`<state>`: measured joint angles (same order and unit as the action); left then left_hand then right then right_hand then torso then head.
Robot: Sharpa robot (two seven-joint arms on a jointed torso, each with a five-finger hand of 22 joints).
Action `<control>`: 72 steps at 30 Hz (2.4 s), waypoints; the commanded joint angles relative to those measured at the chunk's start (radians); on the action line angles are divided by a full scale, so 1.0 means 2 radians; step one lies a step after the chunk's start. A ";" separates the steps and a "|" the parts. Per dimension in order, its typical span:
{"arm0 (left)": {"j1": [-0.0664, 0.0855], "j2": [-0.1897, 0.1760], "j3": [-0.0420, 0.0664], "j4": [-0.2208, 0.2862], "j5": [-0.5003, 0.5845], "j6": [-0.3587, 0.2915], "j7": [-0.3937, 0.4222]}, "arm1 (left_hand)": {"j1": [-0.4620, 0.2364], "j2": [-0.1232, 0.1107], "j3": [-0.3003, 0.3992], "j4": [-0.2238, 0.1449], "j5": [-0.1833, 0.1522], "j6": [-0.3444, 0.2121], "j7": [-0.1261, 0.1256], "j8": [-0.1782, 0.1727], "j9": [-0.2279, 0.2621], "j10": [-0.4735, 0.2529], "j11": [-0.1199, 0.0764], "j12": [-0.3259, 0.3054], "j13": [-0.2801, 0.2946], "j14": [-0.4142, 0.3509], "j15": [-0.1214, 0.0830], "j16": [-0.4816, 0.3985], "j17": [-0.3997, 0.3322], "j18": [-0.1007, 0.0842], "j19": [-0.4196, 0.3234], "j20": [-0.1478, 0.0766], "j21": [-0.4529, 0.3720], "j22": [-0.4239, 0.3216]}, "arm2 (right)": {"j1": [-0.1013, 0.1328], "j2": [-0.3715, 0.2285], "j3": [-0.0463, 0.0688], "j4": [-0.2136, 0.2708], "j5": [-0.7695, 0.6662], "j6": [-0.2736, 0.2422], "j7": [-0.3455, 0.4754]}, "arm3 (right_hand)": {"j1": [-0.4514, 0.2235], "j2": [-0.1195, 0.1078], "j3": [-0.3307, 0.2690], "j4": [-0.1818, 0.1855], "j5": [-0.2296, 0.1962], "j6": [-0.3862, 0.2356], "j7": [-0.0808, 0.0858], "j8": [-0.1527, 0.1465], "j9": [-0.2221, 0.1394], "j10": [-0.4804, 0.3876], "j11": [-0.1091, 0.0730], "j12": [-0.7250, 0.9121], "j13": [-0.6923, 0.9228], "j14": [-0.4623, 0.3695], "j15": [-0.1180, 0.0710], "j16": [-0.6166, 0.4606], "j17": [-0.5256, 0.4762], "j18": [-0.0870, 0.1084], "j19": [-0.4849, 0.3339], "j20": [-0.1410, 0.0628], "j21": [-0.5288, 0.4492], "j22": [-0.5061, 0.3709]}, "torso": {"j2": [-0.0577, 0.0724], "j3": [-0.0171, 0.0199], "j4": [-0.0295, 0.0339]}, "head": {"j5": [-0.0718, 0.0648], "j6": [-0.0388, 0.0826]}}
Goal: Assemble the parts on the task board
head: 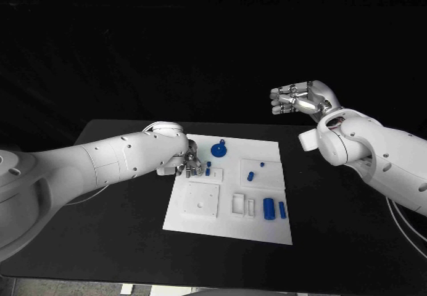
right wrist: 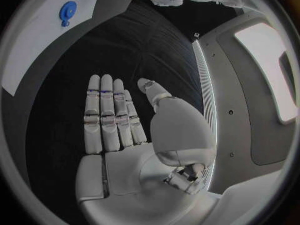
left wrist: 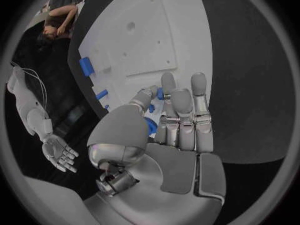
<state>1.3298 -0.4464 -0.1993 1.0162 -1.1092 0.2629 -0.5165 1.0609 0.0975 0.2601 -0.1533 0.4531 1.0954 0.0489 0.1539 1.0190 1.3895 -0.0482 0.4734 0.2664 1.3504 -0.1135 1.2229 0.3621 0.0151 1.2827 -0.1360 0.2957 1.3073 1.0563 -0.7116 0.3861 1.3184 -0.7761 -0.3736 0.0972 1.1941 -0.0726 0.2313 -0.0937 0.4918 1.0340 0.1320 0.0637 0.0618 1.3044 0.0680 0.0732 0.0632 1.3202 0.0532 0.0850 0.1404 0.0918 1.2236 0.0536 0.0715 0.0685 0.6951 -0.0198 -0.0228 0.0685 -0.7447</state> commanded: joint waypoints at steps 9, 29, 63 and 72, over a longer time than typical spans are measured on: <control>-0.002 0.008 -0.001 -0.011 0.006 0.006 0.003 | 0.019 0.022 -0.012 0.020 -0.067 0.013 -0.023 -0.001 -0.005 -0.013 -0.001 0.006 0.003 -0.005 0.001 0.002 -0.001 -0.002 0.004 0.003 -0.006 0.007 | 0.000 0.001 0.000 -0.001 -0.004 0.009 0.003 | 0.002 -0.001 0.005 -0.001 0.003 0.001 0.001 -0.001 0.000 -0.003 0.000 -0.002 -0.001 -0.003 0.001 -0.003 -0.001 0.001 -0.003 0.000 0.001 0.000 | 0.000 0.0002 0.0006 | -0.002 0.000; -0.002 0.010 -0.001 -0.020 0.013 -0.004 0.002 | 0.030 -0.020 -0.081 0.061 -0.092 0.019 -0.024 -0.012 -0.047 -0.022 -0.002 0.015 0.004 -0.004 0.001 -0.001 -0.004 -0.003 0.010 0.003 -0.019 0.008 | 0.000 0.001 0.000 -0.001 -0.004 0.012 0.003 | 0.001 -0.002 0.006 -0.002 0.003 0.001 0.001 -0.001 0.000 -0.004 0.001 -0.002 -0.001 -0.004 0.001 -0.003 -0.001 0.001 -0.004 0.001 0.001 -0.001 | 0.000 -0.0002 0.0010 | -0.002 0.000; -0.002 0.001 0.000 -0.019 0.036 -0.004 0.013 | 0.021 -0.051 -0.118 0.084 -0.155 0.020 -0.021 -0.002 -0.046 -0.026 0.000 0.021 0.006 -0.007 0.003 0.000 -0.002 -0.003 0.011 0.005 -0.025 0.008 | -0.001 0.002 0.000 -0.003 -0.004 0.014 0.002 | 0.000 -0.001 0.006 -0.003 0.003 0.000 0.002 -0.001 0.000 -0.004 0.001 -0.002 -0.001 -0.005 0.001 -0.003 -0.001 0.001 -0.005 0.001 0.001 -0.001 | 0.000 -0.0002 0.0009 | -0.002 0.001; -0.002 0.000 0.000 -0.021 0.042 -0.010 0.012 | 0.001 -0.077 -0.102 0.122 -0.201 0.017 -0.016 -0.009 -0.059 -0.030 0.003 0.022 0.007 -0.008 0.005 -0.001 -0.002 -0.001 0.011 0.006 -0.026 0.008 | -0.001 0.002 0.000 -0.004 -0.004 0.015 0.002 | 0.000 -0.001 0.006 -0.003 0.003 0.000 0.002 -0.001 0.000 -0.004 0.001 -0.002 -0.001 -0.005 0.001 -0.003 -0.001 0.001 -0.005 0.001 0.001 -0.001 | 0.000 0.0000 0.0009 | -0.001 0.002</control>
<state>1.3257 -0.4465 -0.2004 0.9733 -1.0434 0.2521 -0.5027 1.0615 -0.0493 0.0549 0.0862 0.0532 1.1292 0.0127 0.1386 0.9028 1.3346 -0.0424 0.5118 0.2793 1.3397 -0.1033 1.2229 0.3577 0.0152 1.3009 -0.1252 0.2492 1.3073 1.0543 -0.7092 0.3861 1.3108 -0.7770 -0.3593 0.0962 1.1941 -0.0726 0.2378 -0.1006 0.4918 1.0352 0.1305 0.0637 0.0618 1.3044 0.0679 0.0732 0.0633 1.3173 0.0560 0.0850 0.1386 0.0918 1.2199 0.0573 0.0715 0.0686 0.6943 -0.0198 -0.0210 0.0658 -0.7407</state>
